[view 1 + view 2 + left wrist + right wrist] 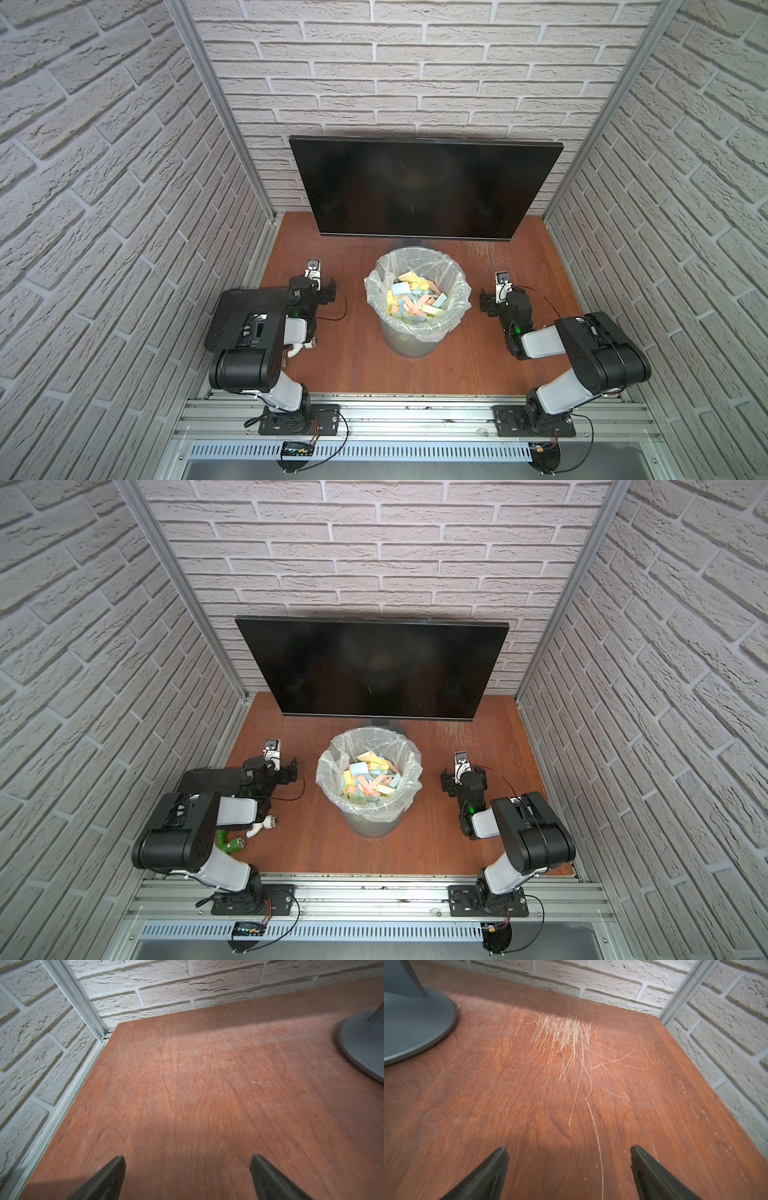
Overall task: Remove the sticky note from the monitor
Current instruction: Reset both arms
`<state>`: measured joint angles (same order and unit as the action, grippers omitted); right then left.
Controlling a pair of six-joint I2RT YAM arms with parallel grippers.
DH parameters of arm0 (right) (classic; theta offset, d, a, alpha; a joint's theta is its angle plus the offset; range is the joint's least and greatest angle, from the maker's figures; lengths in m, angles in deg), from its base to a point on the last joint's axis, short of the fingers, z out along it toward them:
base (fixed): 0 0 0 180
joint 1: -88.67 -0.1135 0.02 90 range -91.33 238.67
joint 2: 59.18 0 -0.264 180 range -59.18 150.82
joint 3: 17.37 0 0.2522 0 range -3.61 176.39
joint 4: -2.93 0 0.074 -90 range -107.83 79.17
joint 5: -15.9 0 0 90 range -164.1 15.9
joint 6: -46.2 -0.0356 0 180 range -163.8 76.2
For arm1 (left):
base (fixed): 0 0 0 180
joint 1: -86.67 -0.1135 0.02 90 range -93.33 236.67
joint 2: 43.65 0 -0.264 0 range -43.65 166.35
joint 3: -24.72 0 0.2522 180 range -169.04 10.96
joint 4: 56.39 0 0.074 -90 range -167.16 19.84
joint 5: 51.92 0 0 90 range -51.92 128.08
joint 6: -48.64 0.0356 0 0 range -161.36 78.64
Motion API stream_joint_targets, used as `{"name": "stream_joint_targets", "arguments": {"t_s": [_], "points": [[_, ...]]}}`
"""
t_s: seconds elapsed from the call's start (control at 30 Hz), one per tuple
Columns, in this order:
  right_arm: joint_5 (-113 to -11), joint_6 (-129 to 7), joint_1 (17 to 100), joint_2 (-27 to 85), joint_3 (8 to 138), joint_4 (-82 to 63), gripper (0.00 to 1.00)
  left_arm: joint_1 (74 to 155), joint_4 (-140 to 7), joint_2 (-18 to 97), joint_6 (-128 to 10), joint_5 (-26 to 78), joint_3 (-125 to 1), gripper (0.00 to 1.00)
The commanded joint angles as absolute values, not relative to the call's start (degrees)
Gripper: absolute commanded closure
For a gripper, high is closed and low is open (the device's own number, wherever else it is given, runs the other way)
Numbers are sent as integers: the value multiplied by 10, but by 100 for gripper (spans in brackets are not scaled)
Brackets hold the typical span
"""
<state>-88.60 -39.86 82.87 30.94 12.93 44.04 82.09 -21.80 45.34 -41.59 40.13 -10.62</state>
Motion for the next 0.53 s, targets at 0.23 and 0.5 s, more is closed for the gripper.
{"name": "stream_joint_targets", "arguments": {"t_s": [0.23, 0.5], "points": [[-887, -420, 841, 300, 165, 457, 1, 824, -197, 452, -421, 408, -112, 2], [-886, -420, 843, 298, 170, 441, 1, 824, -199, 452, -421, 408, -113, 2]]}}
